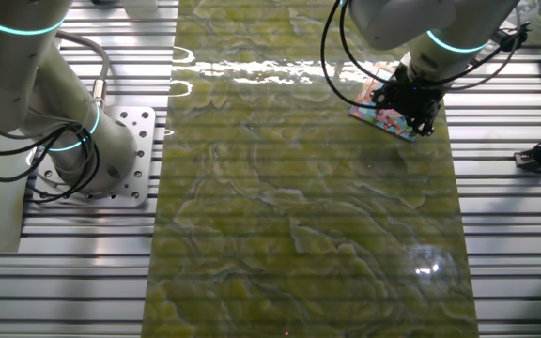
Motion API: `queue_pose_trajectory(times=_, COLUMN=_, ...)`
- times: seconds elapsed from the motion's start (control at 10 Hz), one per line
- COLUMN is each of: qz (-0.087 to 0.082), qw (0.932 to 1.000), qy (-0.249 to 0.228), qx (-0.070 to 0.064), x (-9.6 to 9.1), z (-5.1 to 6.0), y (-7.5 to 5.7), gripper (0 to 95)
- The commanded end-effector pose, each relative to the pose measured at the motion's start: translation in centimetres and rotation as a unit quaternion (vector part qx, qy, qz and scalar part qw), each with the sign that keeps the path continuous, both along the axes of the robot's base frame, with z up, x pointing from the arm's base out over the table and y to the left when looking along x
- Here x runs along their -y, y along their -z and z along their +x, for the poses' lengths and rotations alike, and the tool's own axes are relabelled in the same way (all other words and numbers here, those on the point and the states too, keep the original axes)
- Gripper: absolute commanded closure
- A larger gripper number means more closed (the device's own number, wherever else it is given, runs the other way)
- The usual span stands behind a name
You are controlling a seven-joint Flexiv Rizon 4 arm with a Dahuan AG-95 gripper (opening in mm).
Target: Assemble one piece of a puzzle
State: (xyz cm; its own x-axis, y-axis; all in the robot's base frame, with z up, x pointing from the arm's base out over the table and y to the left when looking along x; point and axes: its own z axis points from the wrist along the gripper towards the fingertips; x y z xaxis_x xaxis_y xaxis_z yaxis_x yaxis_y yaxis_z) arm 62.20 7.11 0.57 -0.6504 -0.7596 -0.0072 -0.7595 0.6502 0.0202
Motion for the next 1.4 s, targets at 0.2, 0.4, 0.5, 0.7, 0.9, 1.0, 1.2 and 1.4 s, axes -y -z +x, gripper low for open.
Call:
queue_pose_trajectory(times=0.2, qz=0.0, qw=1.0, qy=0.005, qx=0.004, x=0.08, z=-0.2, y=-0.03, gripper=19.0)
queue_pose_trajectory(times=0.4, qz=0.0, qw=1.0, qy=0.009, qx=0.004, x=0.07, z=-0.19, y=-0.02, gripper=19.0)
queue_pose_trajectory(times=0.5, qz=0.0, qw=0.9999, qy=0.012, qx=0.004, x=0.07, z=-0.17, y=0.05, gripper=19.0)
queue_pose_trajectory(times=0.7, qz=0.0, qw=0.9999, qy=0.015, qx=0.005, x=-0.02, z=-0.03, y=0.04, gripper=19.0)
queue_pose_trajectory(times=0.9, qz=-0.001, qw=0.9997, qy=0.022, qx=0.005, x=-0.3, z=0.39, y=-0.01, gripper=19.0)
queue_pose_trajectory(times=1.0, qz=-0.002, qw=0.9996, qy=0.026, qx=0.005, x=-0.34, z=0.47, y=0.05, gripper=19.0)
queue_pose_trajectory(times=1.2, qz=-0.003, qw=0.9989, qy=0.046, qx=0.005, x=-0.33, z=0.49, y=0.16, gripper=19.0)
queue_pose_trajectory(times=1.4, qz=-0.002, qw=0.9985, qy=0.055, qx=0.005, x=-0.32, z=0.49, y=0.23, gripper=19.0)
